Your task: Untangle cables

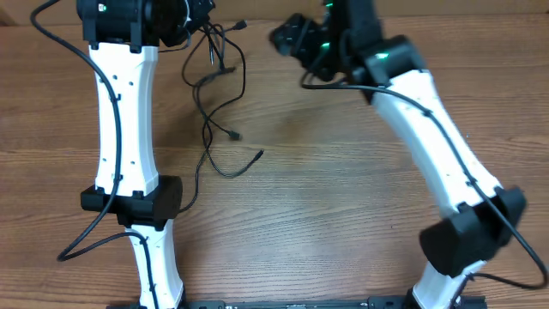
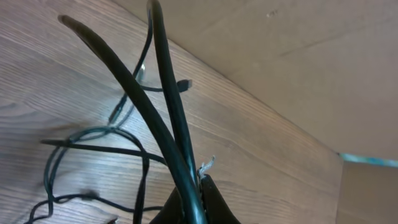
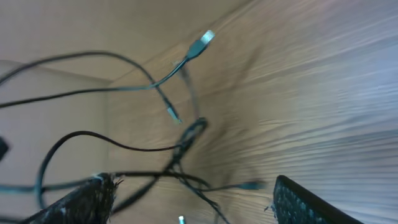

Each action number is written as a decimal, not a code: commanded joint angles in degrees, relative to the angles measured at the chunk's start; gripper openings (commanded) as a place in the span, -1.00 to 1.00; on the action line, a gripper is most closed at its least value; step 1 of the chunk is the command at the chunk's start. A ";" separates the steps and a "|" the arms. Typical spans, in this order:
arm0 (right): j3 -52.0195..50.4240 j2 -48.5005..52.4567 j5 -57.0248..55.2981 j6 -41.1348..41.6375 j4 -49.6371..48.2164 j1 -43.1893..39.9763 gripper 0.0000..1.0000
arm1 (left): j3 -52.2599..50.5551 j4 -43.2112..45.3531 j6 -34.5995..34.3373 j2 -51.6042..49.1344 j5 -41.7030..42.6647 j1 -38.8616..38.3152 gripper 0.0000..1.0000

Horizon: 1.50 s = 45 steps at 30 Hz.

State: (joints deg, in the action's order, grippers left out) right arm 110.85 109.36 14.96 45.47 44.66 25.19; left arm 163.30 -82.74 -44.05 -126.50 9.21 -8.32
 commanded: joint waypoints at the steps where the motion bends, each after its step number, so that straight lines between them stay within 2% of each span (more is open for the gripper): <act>1: 0.13 0.87 0.09 3.65 -2.78 4.02 0.60 | 1.11 0.04 0.72 1.84 -0.87 -1.01 -0.92; 13: 0.13 1.40 1.99 5.35 -9.90 8.22 0.56 | 1.11 -3.43 2.56 1.84 -8.63 -1.14 -0.92; 26: 0.13 3.54 -2.49 5.35 -10.14 10.60 0.55 | 1.11 -3.91 2.97 1.84 -7.65 -1.64 -0.92; 29: 0.13 4.98 -2.29 5.55 -10.32 10.75 0.38 | 1.11 -4.31 2.99 1.84 -7.61 -2.12 -0.92; 37: 0.13 7.32 -2.29 5.53 -12.68 11.89 0.22 | 1.11 -4.52 4.24 1.84 -6.62 -3.28 -0.92; 38: 0.13 7.34 -2.29 5.51 -13.20 12.04 0.14 | 1.11 -4.68 4.26 1.84 -6.62 -3.43 -0.92; 40: 0.13 7.34 -2.32 5.53 -13.60 12.22 -0.92 | 1.11 -4.98 4.50 1.84 -6.84 -3.61 -0.92; 45: 0.13 6.86 -2.25 5.05 -11.69 11.76 -0.92 | 1.11 -5.14 7.76 1.84 -10.60 -3.34 -0.92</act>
State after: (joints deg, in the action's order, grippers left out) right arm 110.83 116.64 13.10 50.96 32.21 37.17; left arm 163.30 -87.94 -39.70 -126.50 1.56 -11.29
